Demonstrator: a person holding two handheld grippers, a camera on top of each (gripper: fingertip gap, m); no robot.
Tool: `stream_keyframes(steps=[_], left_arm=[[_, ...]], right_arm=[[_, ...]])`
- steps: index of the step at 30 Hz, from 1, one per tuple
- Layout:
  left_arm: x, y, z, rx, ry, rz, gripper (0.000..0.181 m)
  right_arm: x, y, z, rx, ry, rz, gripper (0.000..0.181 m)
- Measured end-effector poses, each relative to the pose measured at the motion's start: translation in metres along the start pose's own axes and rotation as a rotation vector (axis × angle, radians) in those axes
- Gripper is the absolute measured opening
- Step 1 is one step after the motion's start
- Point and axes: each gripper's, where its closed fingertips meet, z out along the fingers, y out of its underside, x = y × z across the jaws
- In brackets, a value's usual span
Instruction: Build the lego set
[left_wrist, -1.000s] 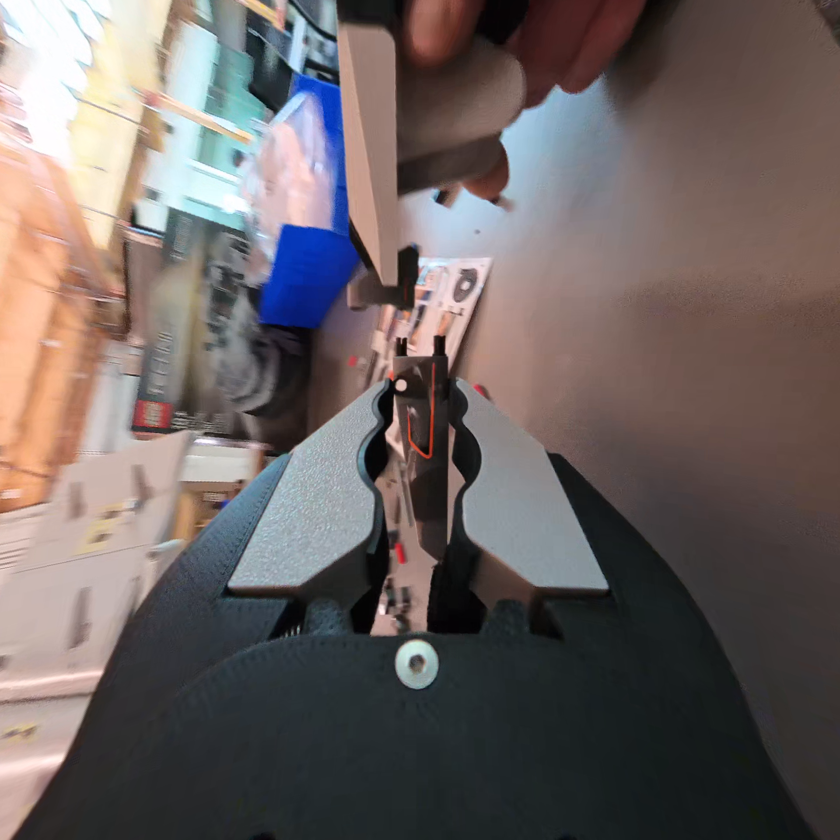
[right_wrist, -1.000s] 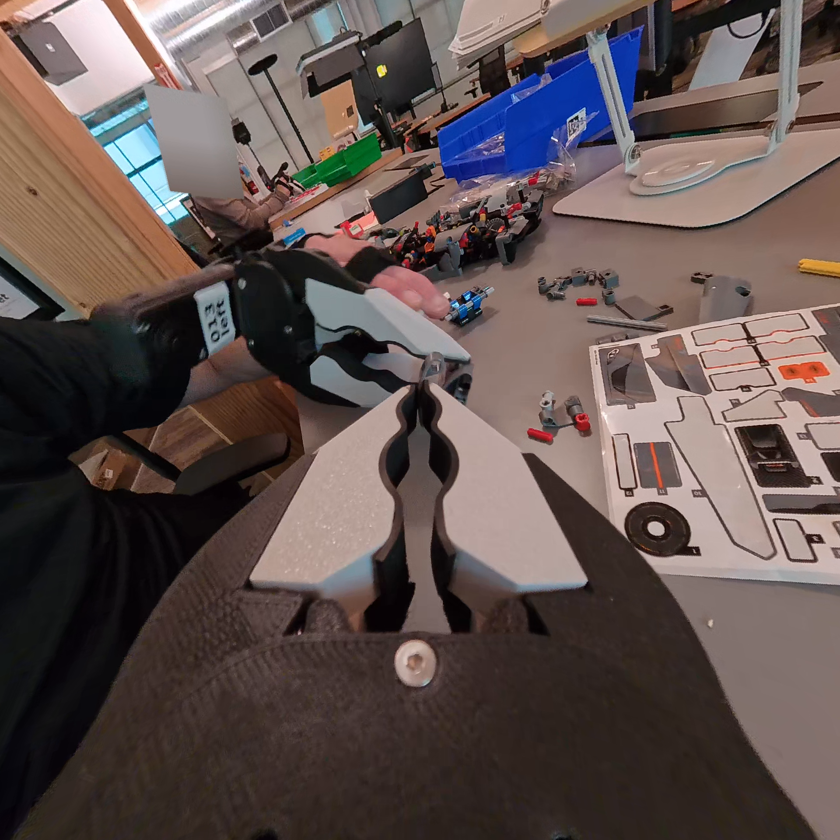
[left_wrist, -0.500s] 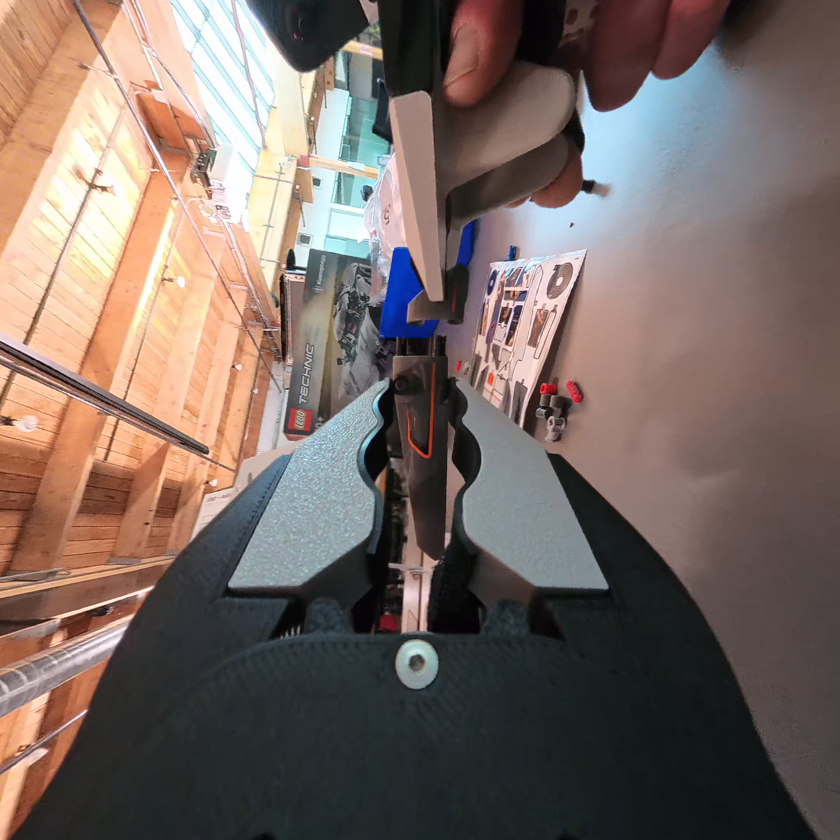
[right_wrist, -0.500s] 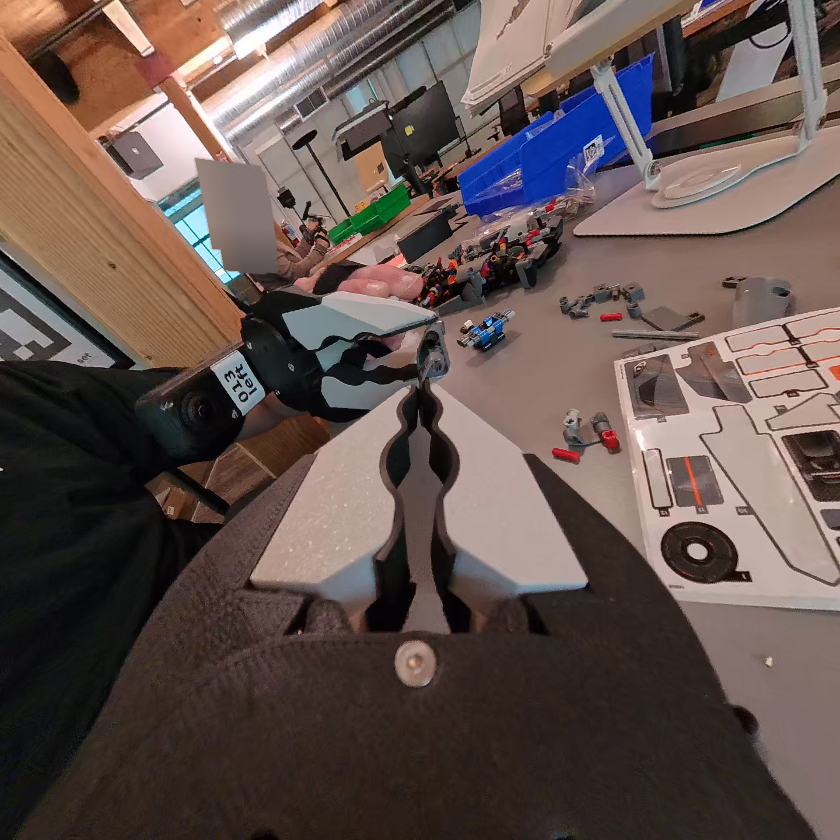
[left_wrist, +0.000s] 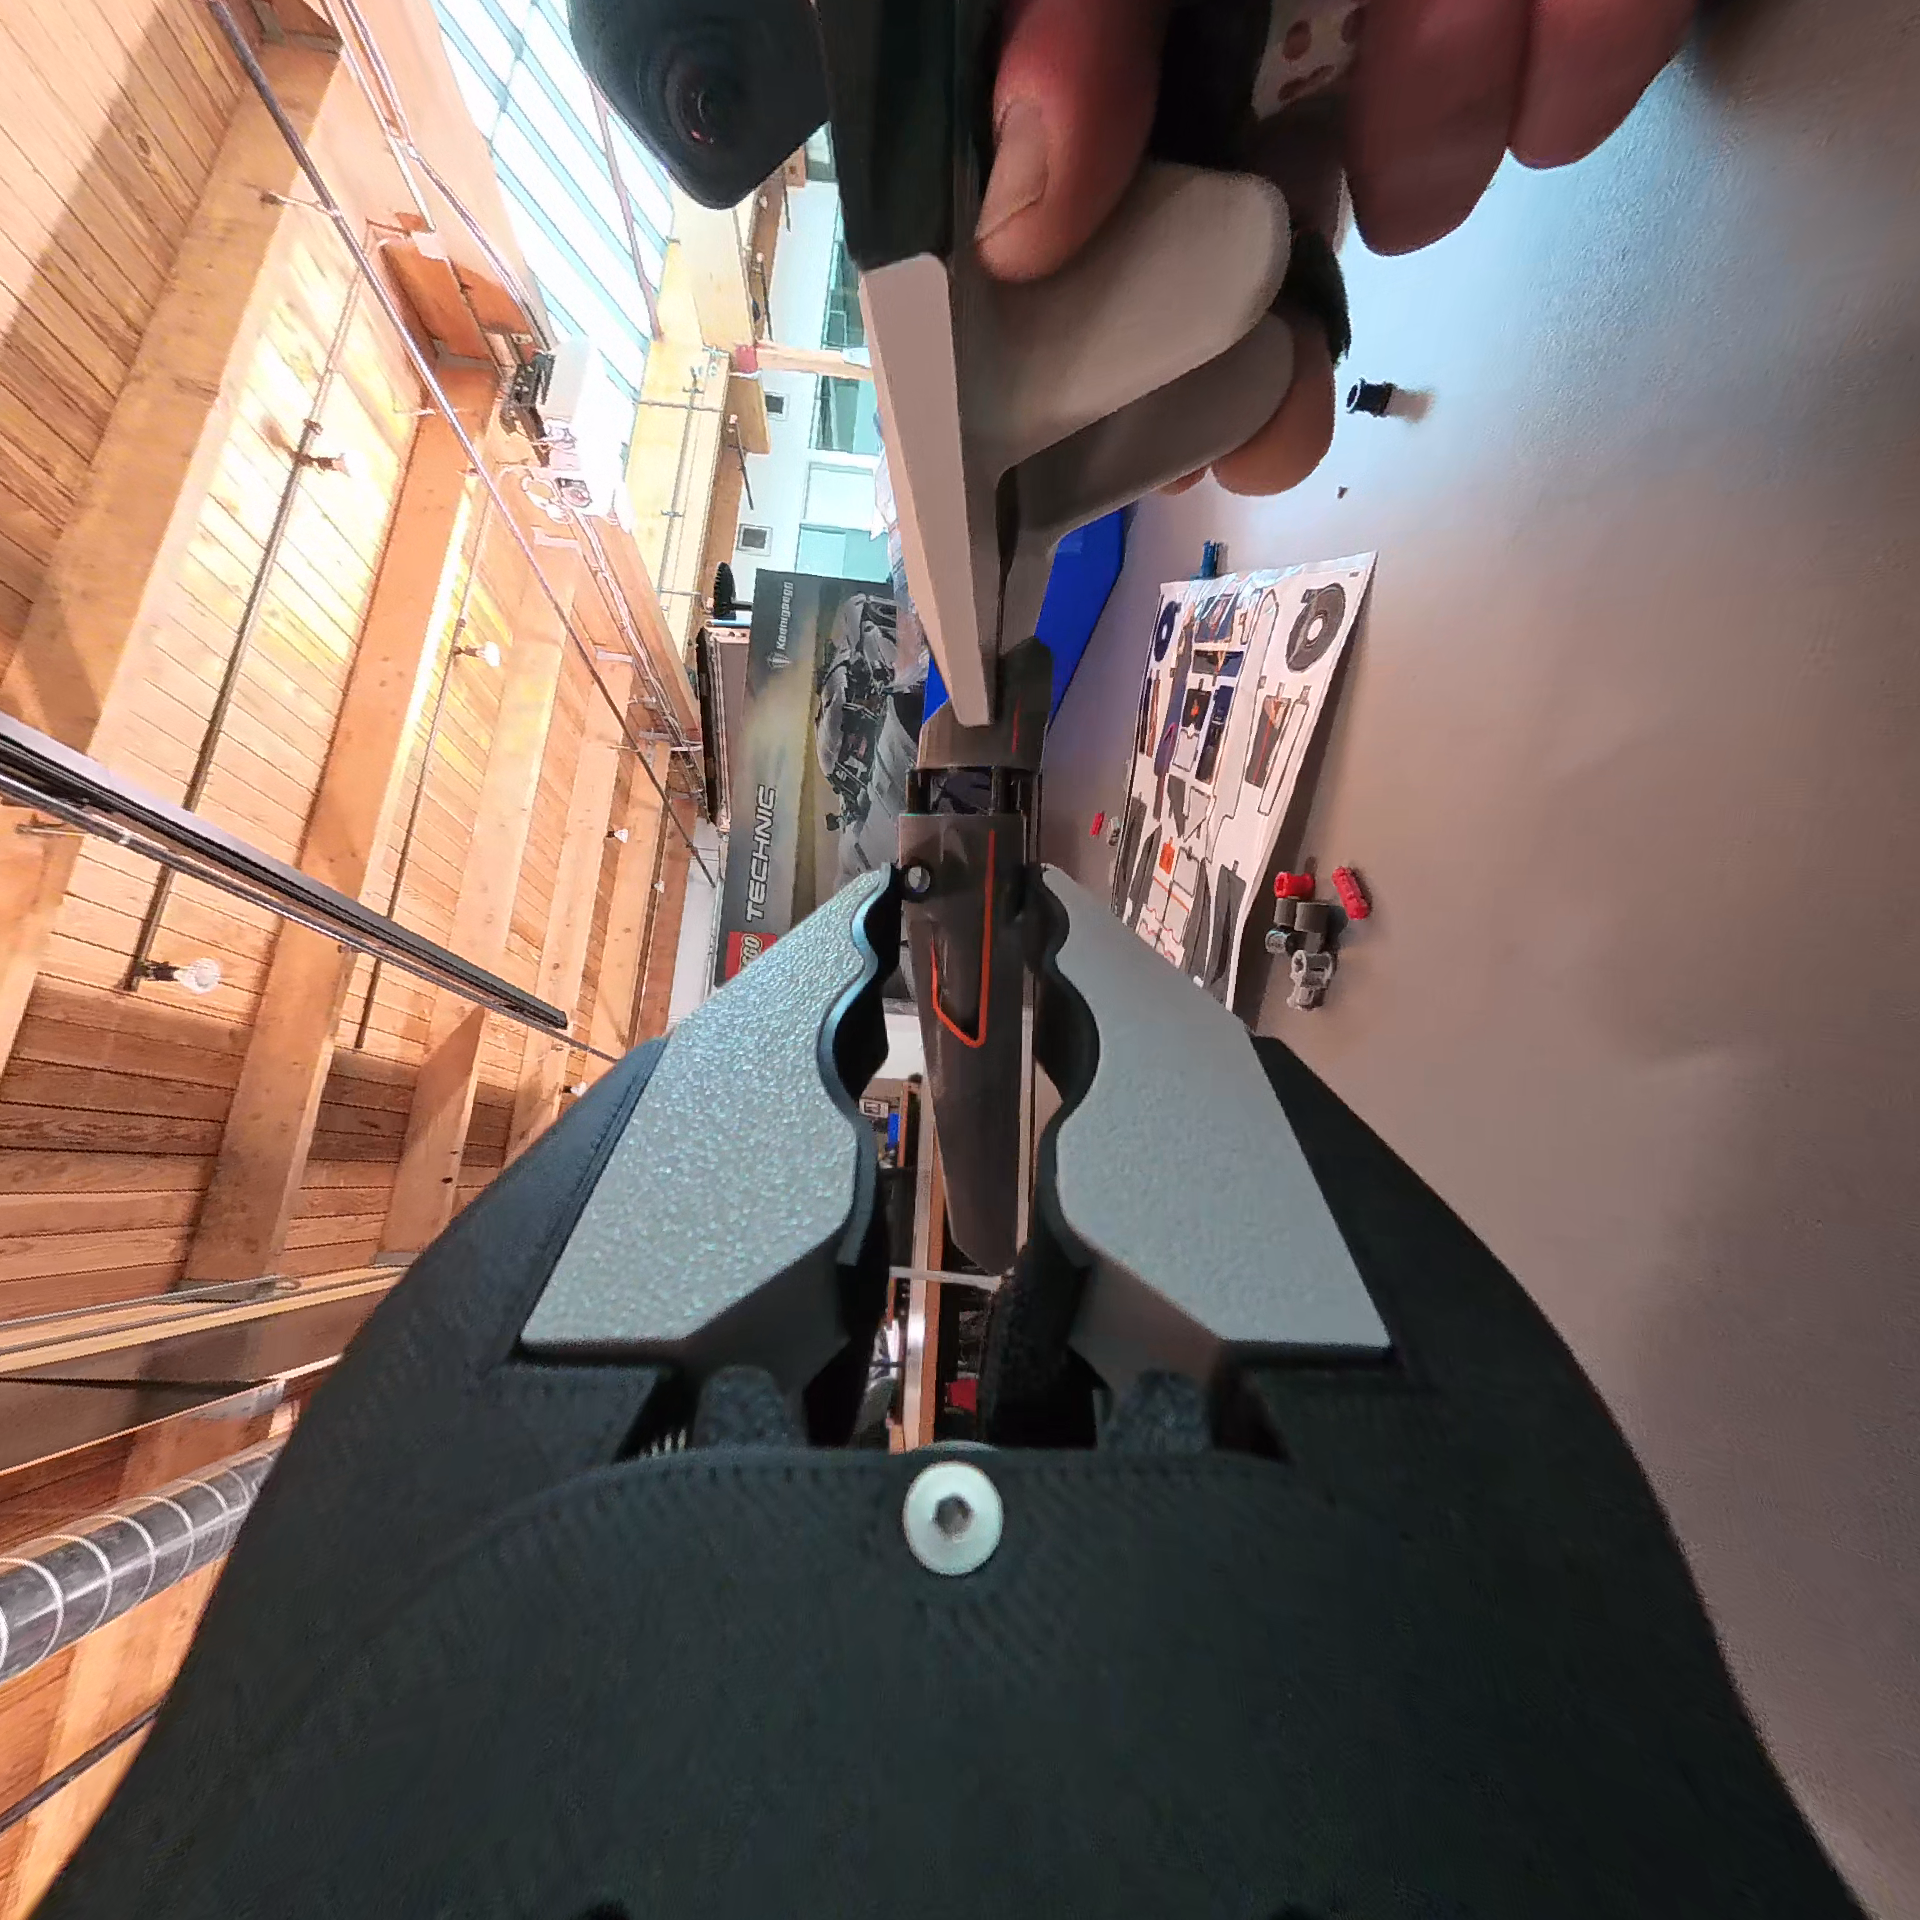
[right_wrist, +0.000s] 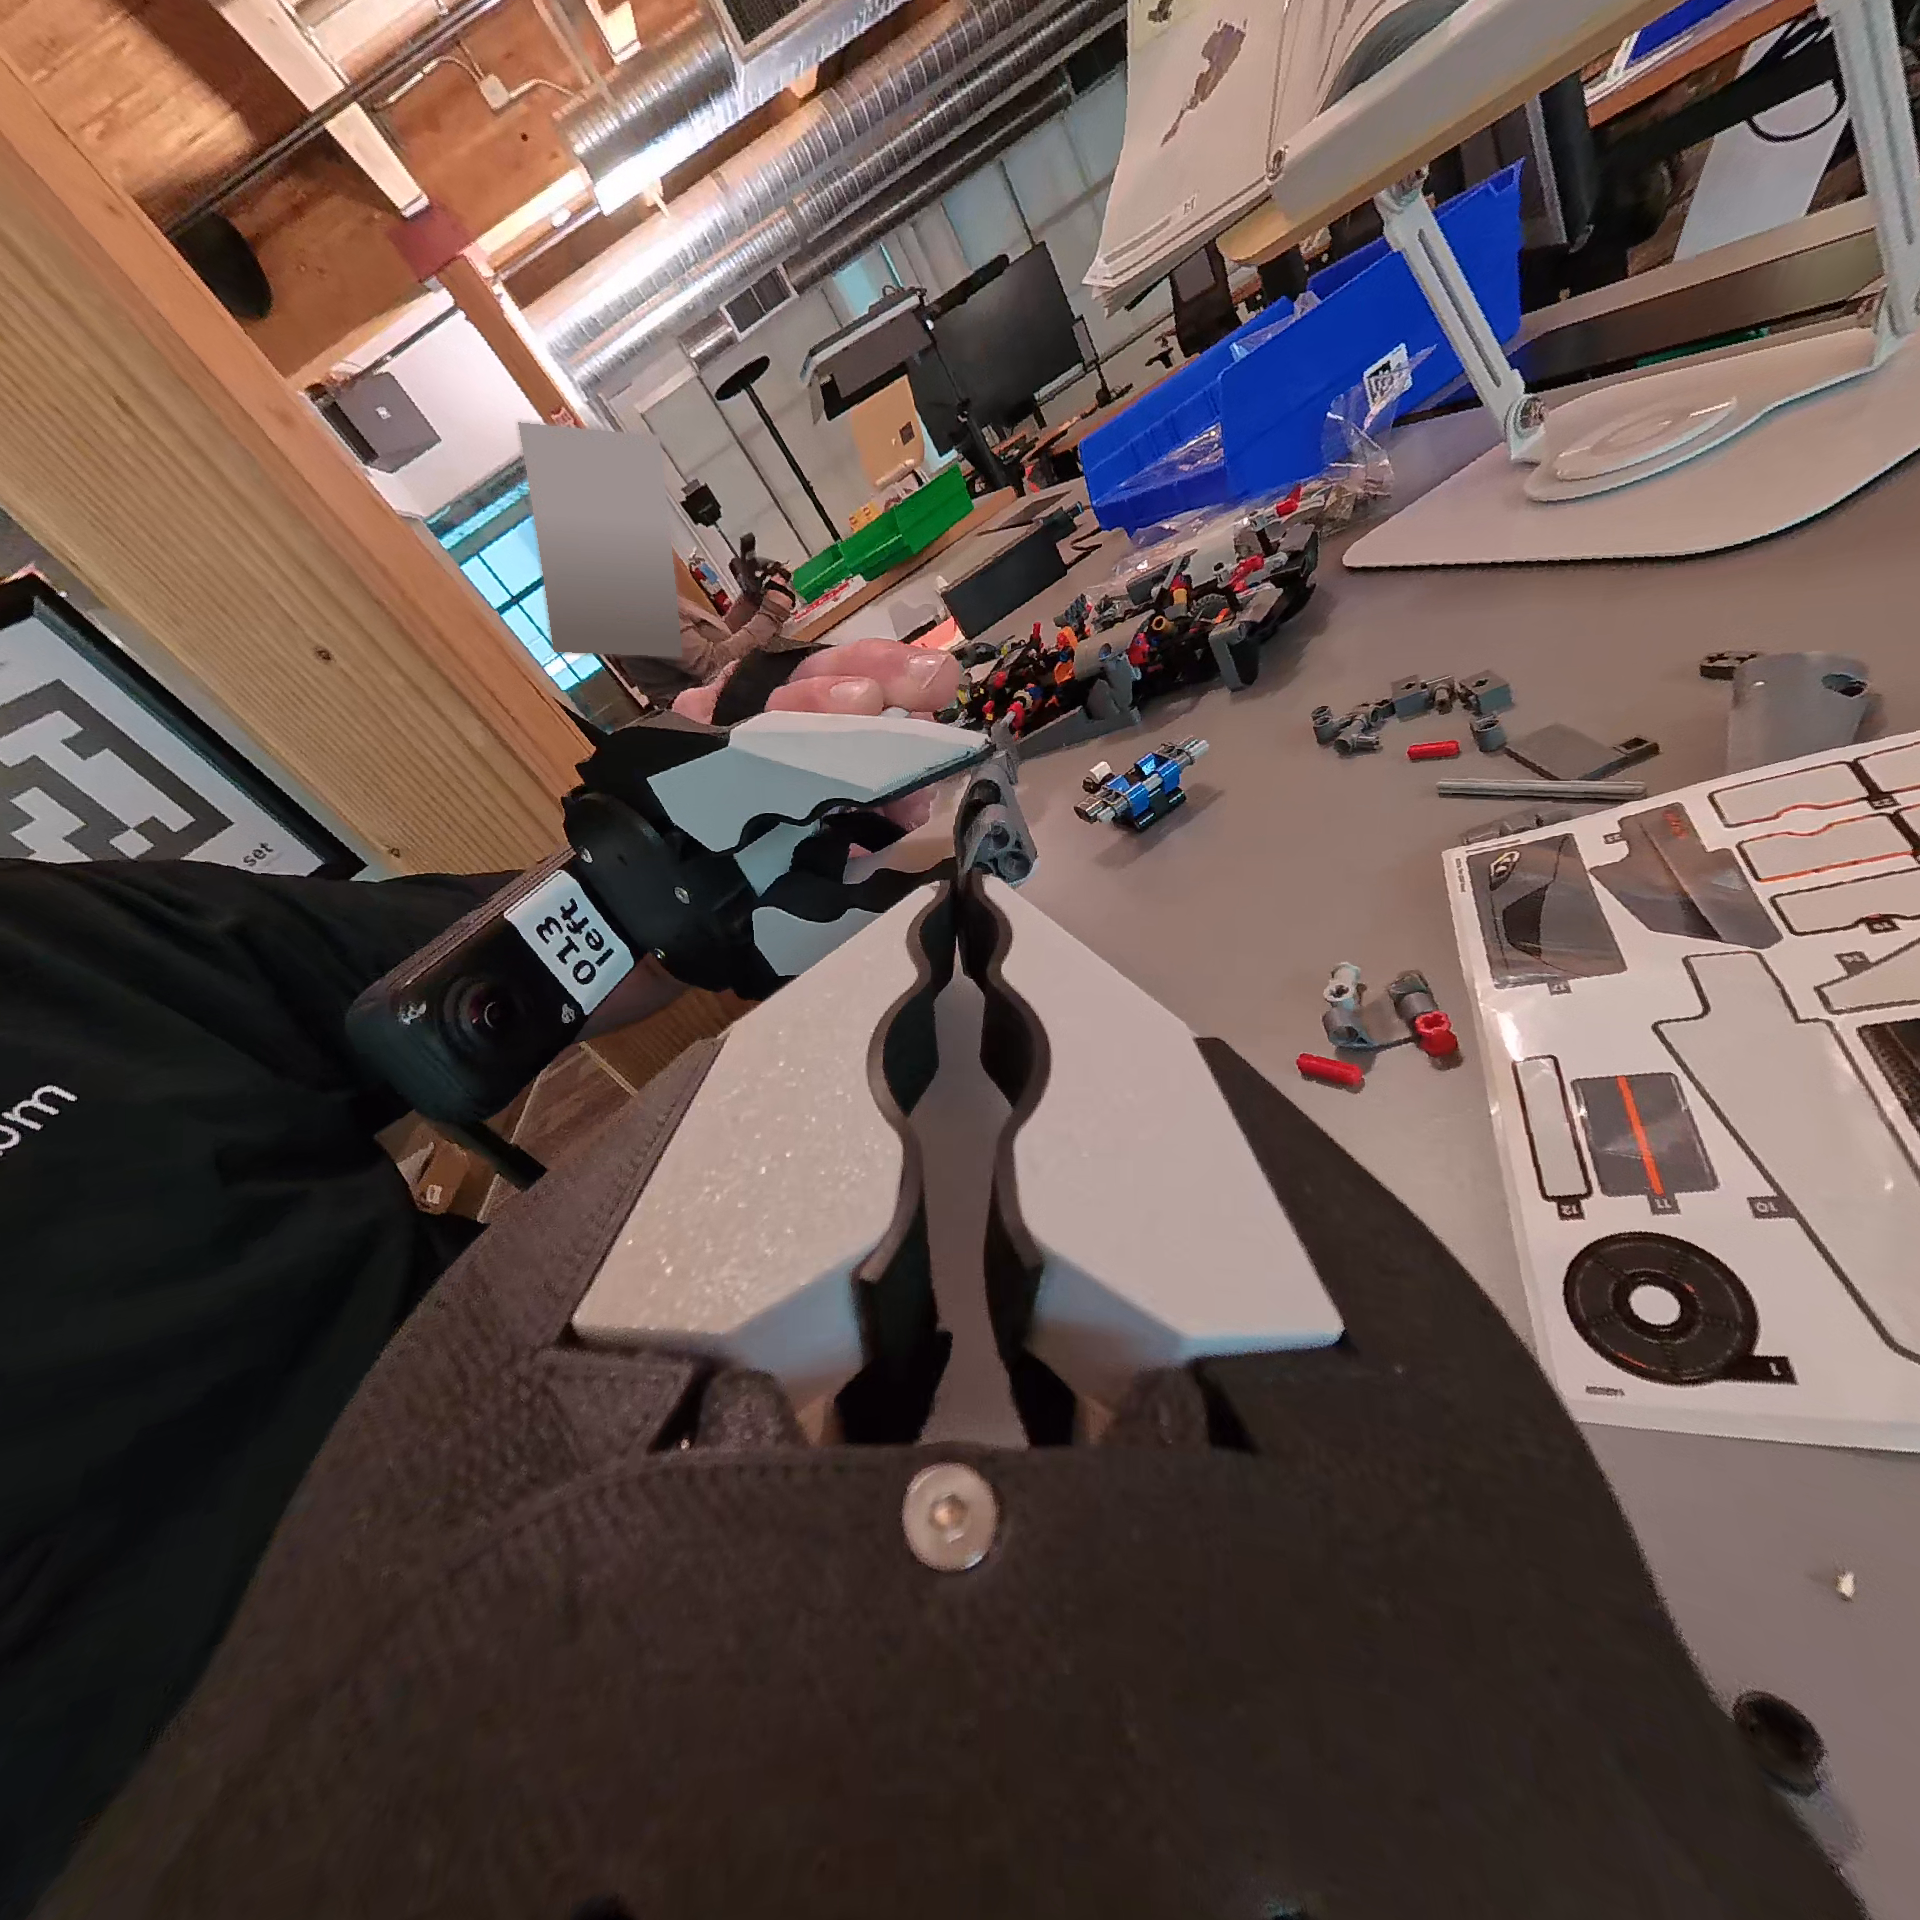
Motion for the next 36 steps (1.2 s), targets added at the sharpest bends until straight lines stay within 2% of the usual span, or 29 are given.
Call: stream_keyframes(steps=[20, 36], left_arm=[[-0.0032, 0.0028, -0.0005, -0.042, -0.047, 0.055, 0.019], [-0.0057, 0.0055, -0.0025, -0.05, -0.047, 0.024, 0.019]], right_arm=[[0.0004, -0.0049, 0.003, 0.069, 0.078, -0.029, 0.0], [-0.0033, -0.0059, 0.0076, 0.061, 0.112, -0.145, 0.0]])
